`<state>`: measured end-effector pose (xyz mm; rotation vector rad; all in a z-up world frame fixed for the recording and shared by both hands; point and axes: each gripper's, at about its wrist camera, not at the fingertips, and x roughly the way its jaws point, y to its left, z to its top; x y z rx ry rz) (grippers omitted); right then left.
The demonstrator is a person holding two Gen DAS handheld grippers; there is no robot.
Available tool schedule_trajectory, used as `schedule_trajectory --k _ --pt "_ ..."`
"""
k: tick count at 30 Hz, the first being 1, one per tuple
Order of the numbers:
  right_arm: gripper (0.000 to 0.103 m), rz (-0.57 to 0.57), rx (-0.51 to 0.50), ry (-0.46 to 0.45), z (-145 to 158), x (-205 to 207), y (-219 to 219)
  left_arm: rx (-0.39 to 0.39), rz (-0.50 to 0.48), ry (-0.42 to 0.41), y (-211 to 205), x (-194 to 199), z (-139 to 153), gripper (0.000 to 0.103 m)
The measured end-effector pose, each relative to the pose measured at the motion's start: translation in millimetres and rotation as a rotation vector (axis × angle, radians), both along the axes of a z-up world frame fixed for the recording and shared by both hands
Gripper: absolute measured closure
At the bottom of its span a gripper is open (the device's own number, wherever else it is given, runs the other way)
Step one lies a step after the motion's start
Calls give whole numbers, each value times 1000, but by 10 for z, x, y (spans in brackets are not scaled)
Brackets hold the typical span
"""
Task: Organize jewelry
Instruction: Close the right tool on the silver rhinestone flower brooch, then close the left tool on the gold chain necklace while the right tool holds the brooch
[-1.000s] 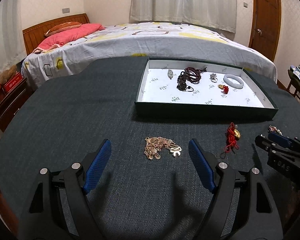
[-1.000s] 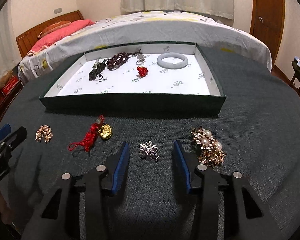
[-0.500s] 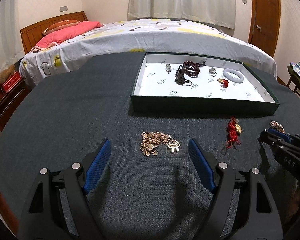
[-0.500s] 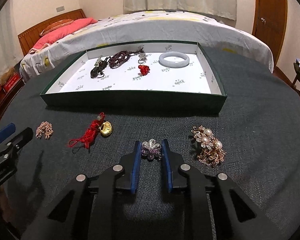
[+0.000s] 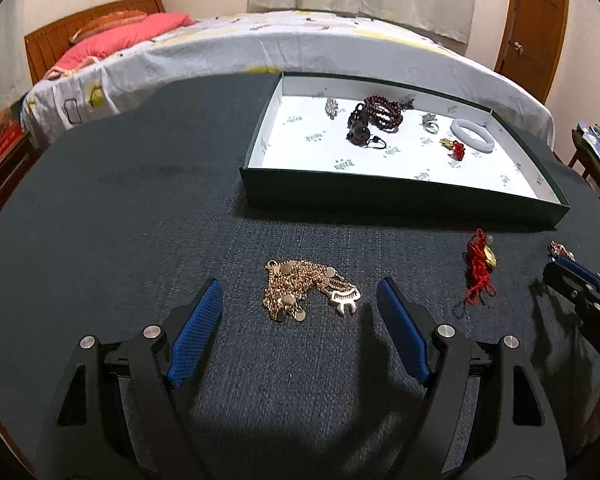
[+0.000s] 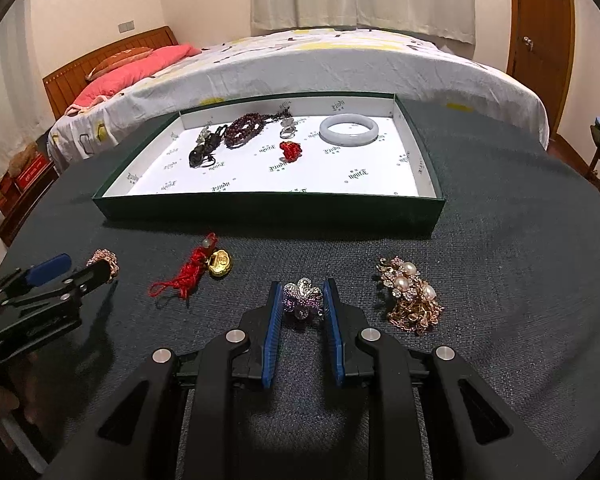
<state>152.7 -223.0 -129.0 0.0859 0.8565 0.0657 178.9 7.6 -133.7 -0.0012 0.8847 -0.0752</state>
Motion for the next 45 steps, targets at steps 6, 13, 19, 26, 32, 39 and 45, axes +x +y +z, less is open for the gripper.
schedule_trajectory --k 6,13,19,26,32,39,45 --pt "81 7 12 10 -39 23 -3 -16 -3 25 0 92 -66 26" --pt "81 9 28 19 -72 28 -25 0 -43 10 -27 67 -48 65" --pt "81 9 28 19 -84 29 -16 -21 -53 13 21 66 -33 79" --pt "81 13 26 22 -98 28 -13 -53 -61 15 46 47 -23 86" --pt "81 13 26 22 -100 27 -8 -73 -65 0 63 8 38 90" --pt "81 12 27 16 -93 18 3 -79 -68 -30 61 -46 161 90" --pt "81 14 29 -5 -19 -14 11 -89 -70 -66 63 -106 319 90"
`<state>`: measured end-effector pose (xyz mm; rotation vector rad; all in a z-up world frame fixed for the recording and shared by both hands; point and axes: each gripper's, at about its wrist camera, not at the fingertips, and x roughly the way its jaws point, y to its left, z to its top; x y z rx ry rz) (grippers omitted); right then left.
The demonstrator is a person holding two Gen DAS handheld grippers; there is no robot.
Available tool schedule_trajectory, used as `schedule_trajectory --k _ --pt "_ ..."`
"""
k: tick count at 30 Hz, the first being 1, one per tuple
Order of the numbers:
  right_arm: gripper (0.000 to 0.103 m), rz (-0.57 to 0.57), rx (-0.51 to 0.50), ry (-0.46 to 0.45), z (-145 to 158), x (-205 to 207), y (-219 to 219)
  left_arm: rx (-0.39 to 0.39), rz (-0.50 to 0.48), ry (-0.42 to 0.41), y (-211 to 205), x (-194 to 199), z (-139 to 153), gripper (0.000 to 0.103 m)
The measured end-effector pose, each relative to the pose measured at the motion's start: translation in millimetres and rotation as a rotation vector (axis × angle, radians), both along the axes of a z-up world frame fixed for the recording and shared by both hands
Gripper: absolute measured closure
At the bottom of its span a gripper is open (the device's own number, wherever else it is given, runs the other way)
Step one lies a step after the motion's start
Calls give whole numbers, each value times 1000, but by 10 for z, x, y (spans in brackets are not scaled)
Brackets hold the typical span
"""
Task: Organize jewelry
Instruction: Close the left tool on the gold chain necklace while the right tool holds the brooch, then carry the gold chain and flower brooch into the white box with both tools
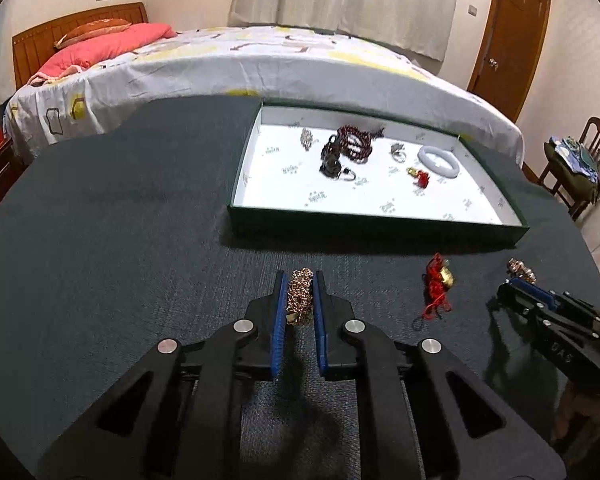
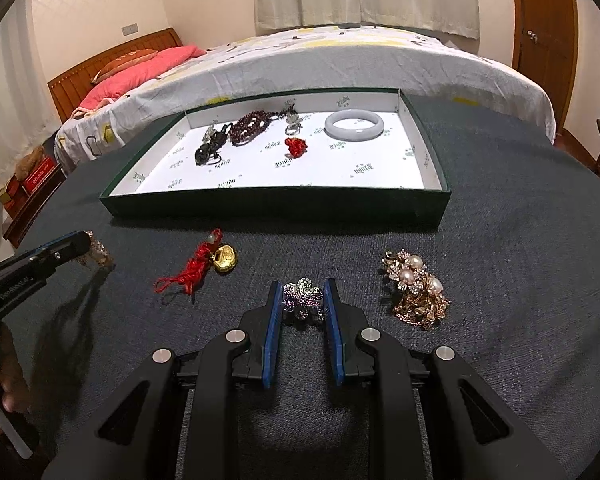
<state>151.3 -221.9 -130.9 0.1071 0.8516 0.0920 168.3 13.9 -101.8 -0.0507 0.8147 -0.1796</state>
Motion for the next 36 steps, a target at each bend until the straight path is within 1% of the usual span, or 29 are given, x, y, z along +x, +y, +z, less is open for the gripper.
schedule_trajectory --k 13,20,31,36 --pt "81 5 6 -69 309 -54 -26 -34 -6 -92 -39 -99 403 90" --pt "81 2 9 -105 470 -31 -55 -48 -18 -125 -99 -71 540 90" --pt "81 0 -11 -175 728 180 -108 -56 -50 -181 -261 172 728 90" --pt "81 -5 -21 -198 797 309 -127 -56 -59 -189 -344 326 741 90"
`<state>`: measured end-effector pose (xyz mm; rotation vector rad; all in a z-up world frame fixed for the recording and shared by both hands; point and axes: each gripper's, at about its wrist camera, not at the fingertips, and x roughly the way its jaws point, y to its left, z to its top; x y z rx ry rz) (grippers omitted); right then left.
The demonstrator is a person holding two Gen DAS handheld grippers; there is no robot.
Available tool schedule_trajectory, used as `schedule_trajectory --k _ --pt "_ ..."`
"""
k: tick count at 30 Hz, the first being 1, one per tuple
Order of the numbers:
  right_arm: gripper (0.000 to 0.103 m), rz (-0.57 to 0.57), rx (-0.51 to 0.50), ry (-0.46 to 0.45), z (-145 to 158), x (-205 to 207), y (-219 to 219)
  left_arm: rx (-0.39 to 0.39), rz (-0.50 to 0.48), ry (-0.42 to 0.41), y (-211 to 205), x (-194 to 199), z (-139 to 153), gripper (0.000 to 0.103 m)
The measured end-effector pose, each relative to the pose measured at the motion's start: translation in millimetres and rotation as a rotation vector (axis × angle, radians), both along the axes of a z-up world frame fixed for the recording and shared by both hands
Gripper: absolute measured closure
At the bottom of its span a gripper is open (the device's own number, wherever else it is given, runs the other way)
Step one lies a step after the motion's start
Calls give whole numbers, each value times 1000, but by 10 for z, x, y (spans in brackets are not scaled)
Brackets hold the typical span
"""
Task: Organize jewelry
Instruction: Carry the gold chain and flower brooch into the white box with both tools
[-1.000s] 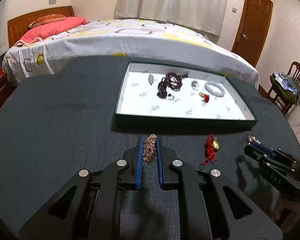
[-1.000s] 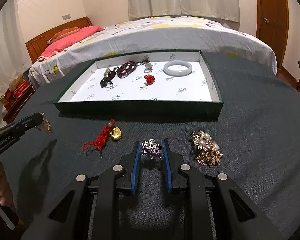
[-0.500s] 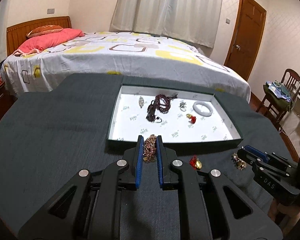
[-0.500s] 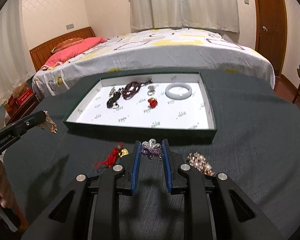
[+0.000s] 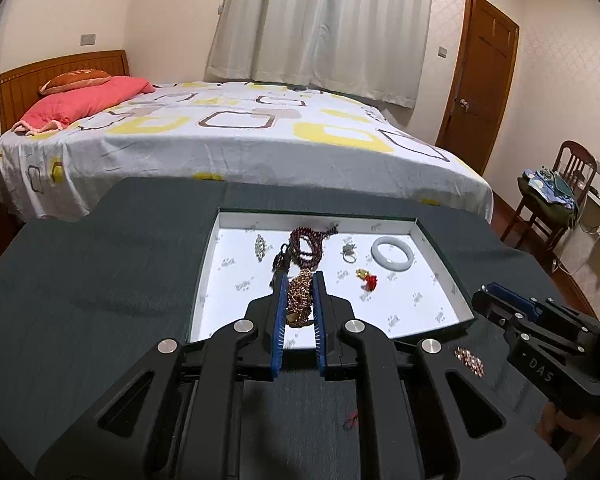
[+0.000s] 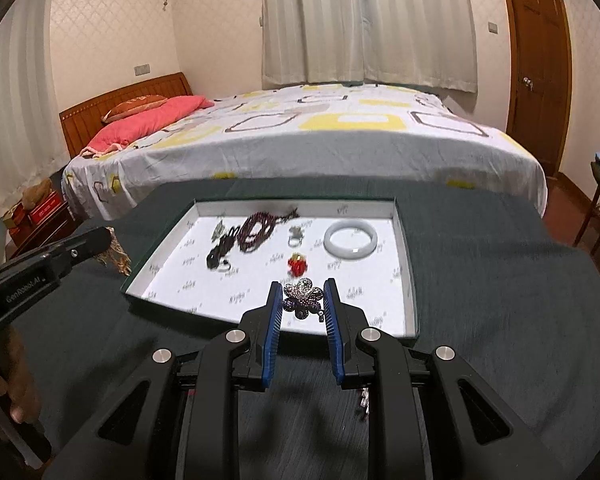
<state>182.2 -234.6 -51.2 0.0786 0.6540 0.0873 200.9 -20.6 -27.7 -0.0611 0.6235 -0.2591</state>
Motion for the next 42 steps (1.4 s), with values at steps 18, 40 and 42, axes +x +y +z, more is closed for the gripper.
schedule_trajectory --k 18,40,42 --pt "81 -27 -26 -57 141 543 -98 22 17 -80 -179 600 156 90" --pt "81 -45 -55 120 -647 960 -122 89 63 84 -152 1033 -717 90" --pt "81 -43 -56 130 -689 972 -122 96 61 90 -148 1025 -751 90"
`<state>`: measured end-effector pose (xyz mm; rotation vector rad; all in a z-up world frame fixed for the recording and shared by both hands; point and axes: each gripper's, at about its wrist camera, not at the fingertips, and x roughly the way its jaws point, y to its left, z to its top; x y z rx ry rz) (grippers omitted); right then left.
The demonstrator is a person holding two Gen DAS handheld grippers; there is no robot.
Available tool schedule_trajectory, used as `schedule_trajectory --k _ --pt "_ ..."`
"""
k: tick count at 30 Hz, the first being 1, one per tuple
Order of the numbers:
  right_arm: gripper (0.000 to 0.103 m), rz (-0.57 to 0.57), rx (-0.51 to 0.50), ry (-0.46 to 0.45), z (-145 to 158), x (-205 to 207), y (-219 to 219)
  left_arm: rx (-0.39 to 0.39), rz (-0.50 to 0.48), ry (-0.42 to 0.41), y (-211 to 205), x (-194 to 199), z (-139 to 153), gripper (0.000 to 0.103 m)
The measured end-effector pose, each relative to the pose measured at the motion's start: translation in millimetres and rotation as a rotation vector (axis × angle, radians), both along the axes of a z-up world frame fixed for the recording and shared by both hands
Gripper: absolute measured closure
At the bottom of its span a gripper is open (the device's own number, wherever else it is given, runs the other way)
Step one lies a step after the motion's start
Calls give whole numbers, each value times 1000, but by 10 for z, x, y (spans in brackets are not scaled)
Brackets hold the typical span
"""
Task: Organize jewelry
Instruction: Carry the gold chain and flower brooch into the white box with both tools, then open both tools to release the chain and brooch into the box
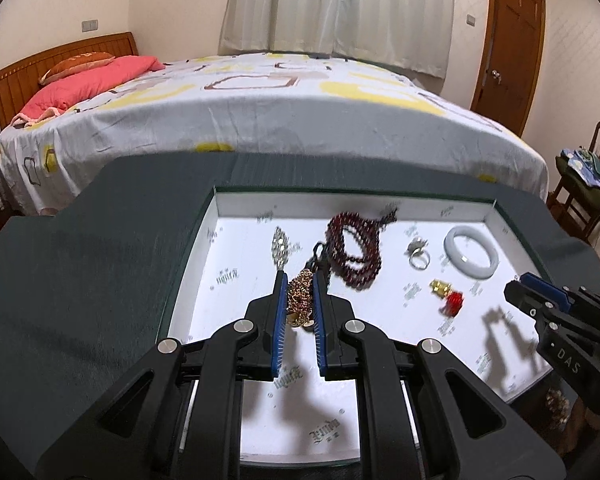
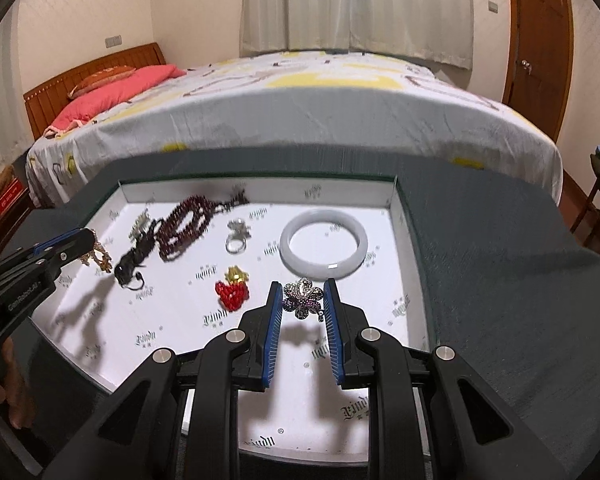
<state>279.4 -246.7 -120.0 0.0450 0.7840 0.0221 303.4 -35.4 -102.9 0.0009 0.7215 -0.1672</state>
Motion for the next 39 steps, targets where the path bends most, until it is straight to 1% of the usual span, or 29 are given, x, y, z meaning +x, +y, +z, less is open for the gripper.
schedule_trajectory --k 13,17,23,31,32,33,35,36,37,38,39 --pt "81 3 -15 56 -118 51 28 15 0 47 35 17 -183 90" --pt "81 7 -21 73 -140 75 46 15 -4 56 17 44 -190 90" --pt "81 7 -21 91 -169 92 44 15 -9 98 4 88 -250 90" --pt "81 6 -21 98 -183 106 50 22 -8 110 8 105 -266 90" --pt "81 6 -20 99 -184 105 49 22 -8 112 7 104 -267 89" --pt "78 5 -20 99 -185 106 48 22 -9 113 3 104 -268 88" --pt "70 3 -18 98 -184 104 47 27 -11 115 -5 105 -267 84" --pt "62 2 -15 94 -177 101 46 29 -11 115 -12 104 -266 75" --pt "57 2 -15 87 -167 94 50 29 -9 112 -10 100 -264 69" --pt "56 1 -17 84 -162 92 49 29 -7 110 -7 95 -261 67" --pt "55 1 -17 84 -159 92 49 30 -5 109 -4 93 -256 61"
